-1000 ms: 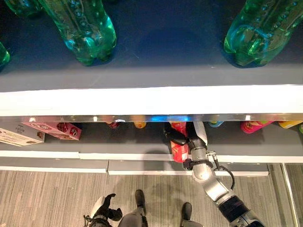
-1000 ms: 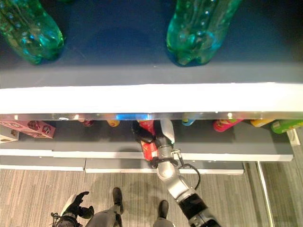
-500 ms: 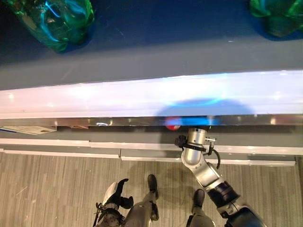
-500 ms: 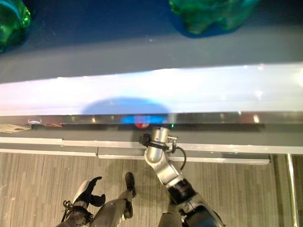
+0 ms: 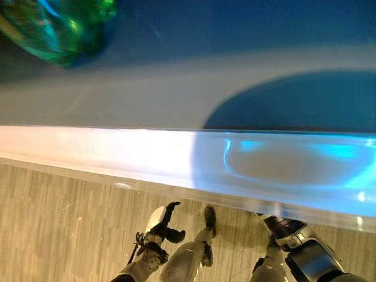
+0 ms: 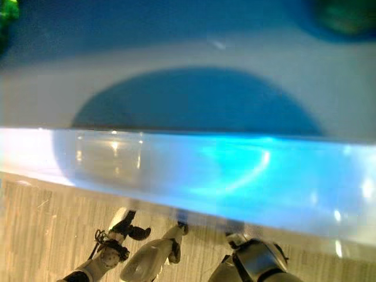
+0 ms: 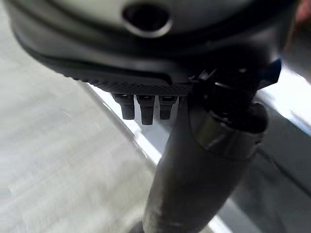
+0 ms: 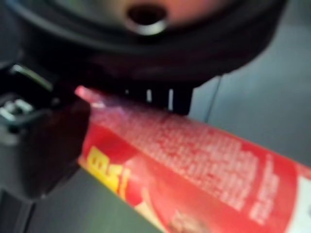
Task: Put the goods on the table back onto the shelves and tidy them up.
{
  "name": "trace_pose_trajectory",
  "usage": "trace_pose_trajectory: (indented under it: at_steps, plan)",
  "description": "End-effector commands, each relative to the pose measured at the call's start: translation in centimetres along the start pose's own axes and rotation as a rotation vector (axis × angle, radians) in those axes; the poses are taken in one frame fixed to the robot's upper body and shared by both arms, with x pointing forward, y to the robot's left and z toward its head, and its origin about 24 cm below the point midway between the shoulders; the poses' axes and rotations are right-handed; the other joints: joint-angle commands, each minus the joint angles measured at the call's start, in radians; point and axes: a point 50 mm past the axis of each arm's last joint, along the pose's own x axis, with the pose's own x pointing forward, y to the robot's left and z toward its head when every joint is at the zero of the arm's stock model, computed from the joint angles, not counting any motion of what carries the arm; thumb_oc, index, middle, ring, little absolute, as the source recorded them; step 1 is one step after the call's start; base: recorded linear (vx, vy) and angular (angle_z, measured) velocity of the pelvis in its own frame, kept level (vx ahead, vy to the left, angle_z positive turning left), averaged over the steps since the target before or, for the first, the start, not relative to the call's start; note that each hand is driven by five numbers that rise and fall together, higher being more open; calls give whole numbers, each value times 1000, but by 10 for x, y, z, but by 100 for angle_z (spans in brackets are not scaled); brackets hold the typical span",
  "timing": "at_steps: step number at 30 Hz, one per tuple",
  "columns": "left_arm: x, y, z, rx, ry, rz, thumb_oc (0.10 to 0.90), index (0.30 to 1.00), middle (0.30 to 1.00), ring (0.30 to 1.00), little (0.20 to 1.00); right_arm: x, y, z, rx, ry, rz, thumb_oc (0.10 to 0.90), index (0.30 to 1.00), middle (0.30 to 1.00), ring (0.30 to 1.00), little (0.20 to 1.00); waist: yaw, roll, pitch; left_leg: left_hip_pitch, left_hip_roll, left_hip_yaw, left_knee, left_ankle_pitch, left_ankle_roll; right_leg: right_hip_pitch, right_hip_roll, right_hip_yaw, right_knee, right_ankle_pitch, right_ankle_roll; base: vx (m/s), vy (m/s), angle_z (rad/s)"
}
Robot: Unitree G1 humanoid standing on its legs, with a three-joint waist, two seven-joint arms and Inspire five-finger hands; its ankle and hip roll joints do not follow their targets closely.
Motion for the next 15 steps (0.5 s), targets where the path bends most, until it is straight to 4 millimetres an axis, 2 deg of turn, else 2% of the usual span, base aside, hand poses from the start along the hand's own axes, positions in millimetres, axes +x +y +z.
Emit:
trace_pose_trajectory:
  at_steps: [1, 6, 10, 15]
  plan:
    - [-10, 7, -24, 122, 17, -6, 800, 900, 900, 900, 900, 36, 3, 55, 185, -231, -193, 400, 300, 300, 300, 300, 16, -53, -72, -4, 40, 26, 4, -89, -141, -73, -124, 18, 14, 133, 61, -7, 54, 3]
    - [-5, 8, -17, 128, -10, 10, 800, 900, 900, 900, 900, 38, -3, 53, 166, -237, -217, 400, 300, 300, 300, 300, 4, -32, -78, -13, 17, 34, 4, -94, -135, -97, -148, 29, 14, 149, 68, -5, 72, 2]
    - [6, 17, -1, 156, -91, 54, 800, 900, 900, 900, 900, 38, -1, 51, 153, -249, -213, 400, 300, 300, 300, 300, -8, -11, -74, -31, 3, 41, 4, -94, -134, -129, -160, 43, 13, 161, 68, -14, 41, 0]
    - [13, 26, 9, 171, -137, 111, 800, 900, 900, 900, 900, 32, 5, 43, 123, -242, -175, 400, 300, 300, 300, 300, -20, -7, -70, -63, -2, 52, 4, -89, -135, -167, -166, 54, 13, 173, 68, -23, 22, -9]
